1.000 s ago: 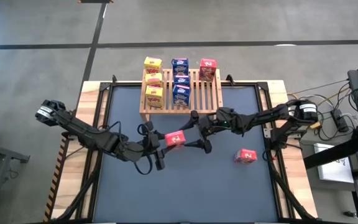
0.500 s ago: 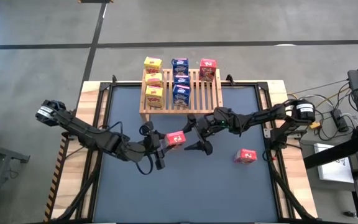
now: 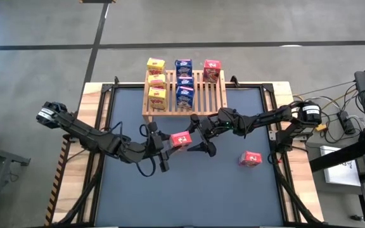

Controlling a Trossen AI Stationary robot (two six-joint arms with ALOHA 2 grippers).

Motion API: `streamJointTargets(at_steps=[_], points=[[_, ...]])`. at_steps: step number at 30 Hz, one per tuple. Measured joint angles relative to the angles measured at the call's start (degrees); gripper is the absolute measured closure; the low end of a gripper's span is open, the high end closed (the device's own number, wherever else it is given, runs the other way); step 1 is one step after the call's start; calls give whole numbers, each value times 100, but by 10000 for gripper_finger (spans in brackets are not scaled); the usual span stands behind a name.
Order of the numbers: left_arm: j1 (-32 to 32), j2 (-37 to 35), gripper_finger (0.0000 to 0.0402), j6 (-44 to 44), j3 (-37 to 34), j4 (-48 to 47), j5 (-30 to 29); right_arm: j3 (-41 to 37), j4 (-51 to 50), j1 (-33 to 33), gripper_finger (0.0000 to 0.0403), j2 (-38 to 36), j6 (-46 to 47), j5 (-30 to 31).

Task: Stack cereal on shelf
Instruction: Put the bottom red cereal box on the shelf aligned with the other red cereal box

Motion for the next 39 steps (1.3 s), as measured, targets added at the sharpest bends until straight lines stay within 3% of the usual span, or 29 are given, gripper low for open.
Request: streamJointTargets(at_steps=[9,34,39], points=[[65,0,233,-12,0,116,1,23,-4,0,76,0,2,329],[186,-2,233,-2,0,274,9,23,-2,7,77,0,-143,423],[186,-2,233,-3,0,276,11,23,-2,24,107,0,-163,490]])
